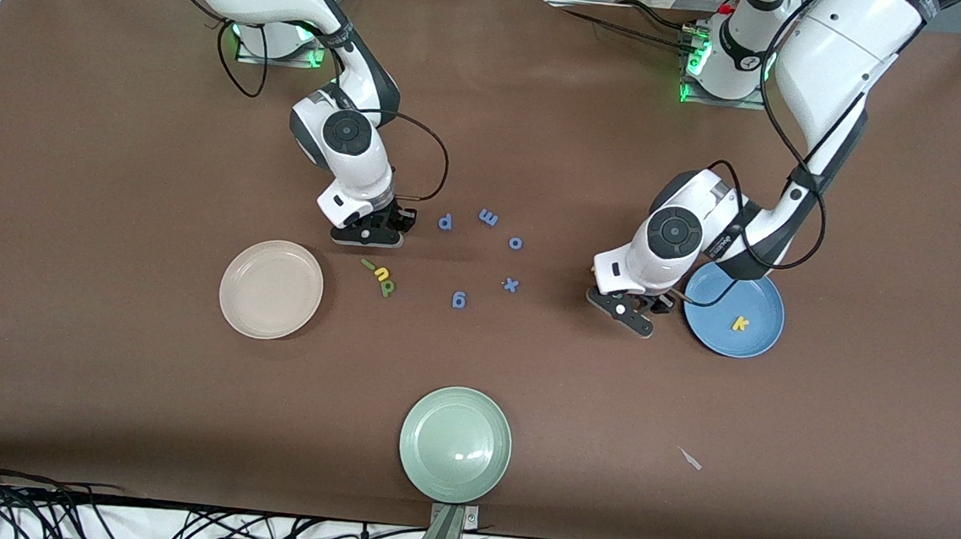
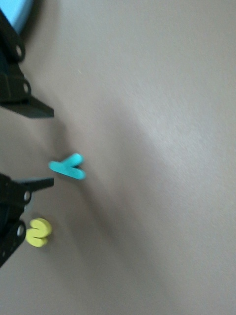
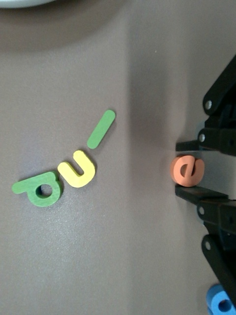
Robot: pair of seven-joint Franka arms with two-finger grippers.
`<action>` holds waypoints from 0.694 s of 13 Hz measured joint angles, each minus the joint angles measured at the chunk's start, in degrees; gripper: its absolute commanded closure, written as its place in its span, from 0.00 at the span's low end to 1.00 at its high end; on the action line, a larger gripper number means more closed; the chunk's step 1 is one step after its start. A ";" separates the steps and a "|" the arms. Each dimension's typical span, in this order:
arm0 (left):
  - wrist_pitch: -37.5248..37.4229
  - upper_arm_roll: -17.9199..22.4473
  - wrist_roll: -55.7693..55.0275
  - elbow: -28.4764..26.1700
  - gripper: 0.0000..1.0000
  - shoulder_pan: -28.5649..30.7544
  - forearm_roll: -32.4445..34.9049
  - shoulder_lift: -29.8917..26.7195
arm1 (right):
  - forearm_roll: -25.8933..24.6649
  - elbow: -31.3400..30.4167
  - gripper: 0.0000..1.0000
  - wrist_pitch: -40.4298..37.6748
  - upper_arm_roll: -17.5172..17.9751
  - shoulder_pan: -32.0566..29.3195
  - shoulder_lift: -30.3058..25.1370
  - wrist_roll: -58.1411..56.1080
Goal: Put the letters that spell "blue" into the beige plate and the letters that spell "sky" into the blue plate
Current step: 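Release the y on the blue plate while the right drops e on white plate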
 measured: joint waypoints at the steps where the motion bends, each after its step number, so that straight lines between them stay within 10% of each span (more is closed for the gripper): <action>1: 1.60 0.01 -0.03 -0.04 0.03 0.00 0.00 0.97 | 0.00 0.00 0.80 0.01 -0.01 0.00 0.00 0.00; 3: 4.27 0.09 -0.02 -0.05 0.11 0.01 0.34 2.42 | -0.01 -0.01 0.83 0.02 -0.02 0.00 -0.06 0.00; 5: 6.01 0.16 -0.11 -0.05 0.45 0.03 2.74 3.51 | -0.01 0.00 0.84 0.07 -0.02 0.00 -0.08 -0.05; 9: 6.55 0.12 -0.12 0.07 0.81 0.16 3.47 3.73 | -0.17 2.90 0.84 -5.15 -0.69 -0.05 -1.05 -4.03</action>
